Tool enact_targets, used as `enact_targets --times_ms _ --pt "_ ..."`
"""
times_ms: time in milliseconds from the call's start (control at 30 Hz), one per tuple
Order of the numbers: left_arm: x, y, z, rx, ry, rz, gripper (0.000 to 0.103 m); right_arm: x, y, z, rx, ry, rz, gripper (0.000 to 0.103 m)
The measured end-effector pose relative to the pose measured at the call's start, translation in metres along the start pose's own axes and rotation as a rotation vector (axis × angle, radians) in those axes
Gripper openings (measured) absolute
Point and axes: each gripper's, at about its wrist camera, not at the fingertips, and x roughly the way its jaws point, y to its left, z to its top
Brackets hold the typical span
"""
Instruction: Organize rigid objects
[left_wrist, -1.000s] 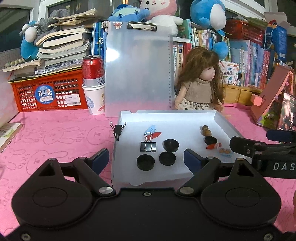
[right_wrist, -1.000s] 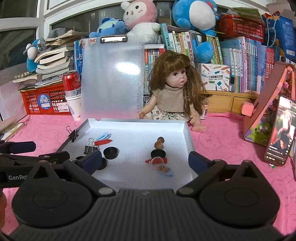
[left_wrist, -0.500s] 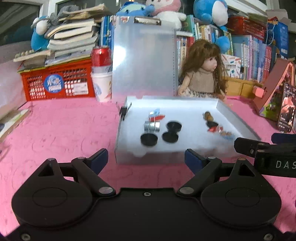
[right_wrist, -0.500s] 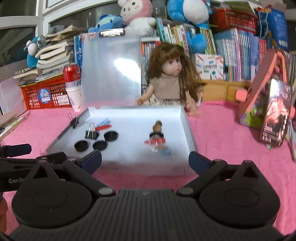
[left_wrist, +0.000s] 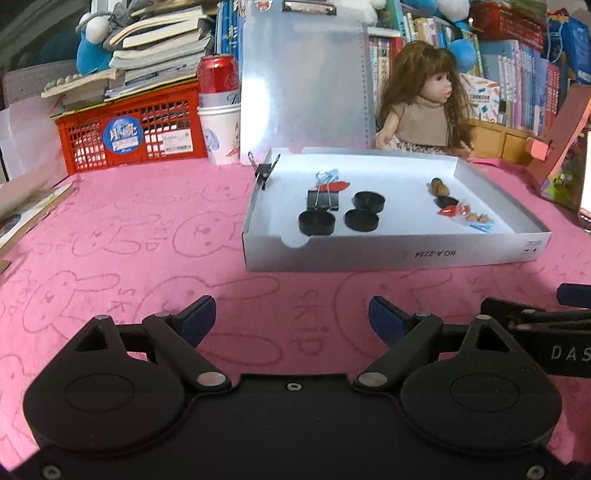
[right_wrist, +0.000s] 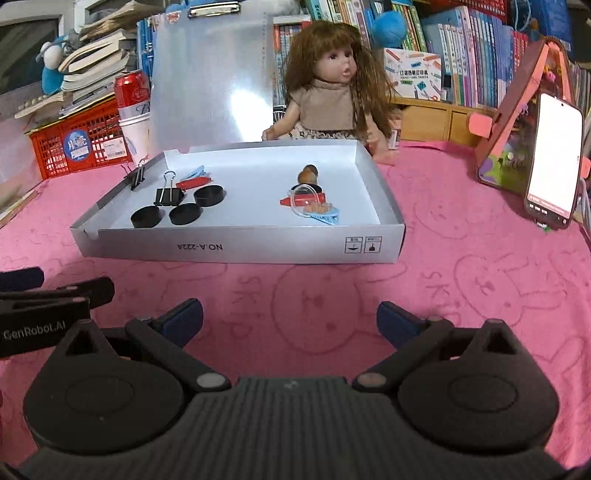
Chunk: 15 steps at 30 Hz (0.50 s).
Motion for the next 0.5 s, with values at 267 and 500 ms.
enact_targets --times_ms 267,500 --pt "0.007 0.004 -0.002 -0.028 0.041 0.012 0.092 0.004 0.009 -0.003 -0.045 0.033 -0.03 0.103" --pt "0.007 0.003 -0.004 -0.028 0.042 0.013 0.097 0.0 0.008 -0.007 -0.038 0.018 -0.026 0.103"
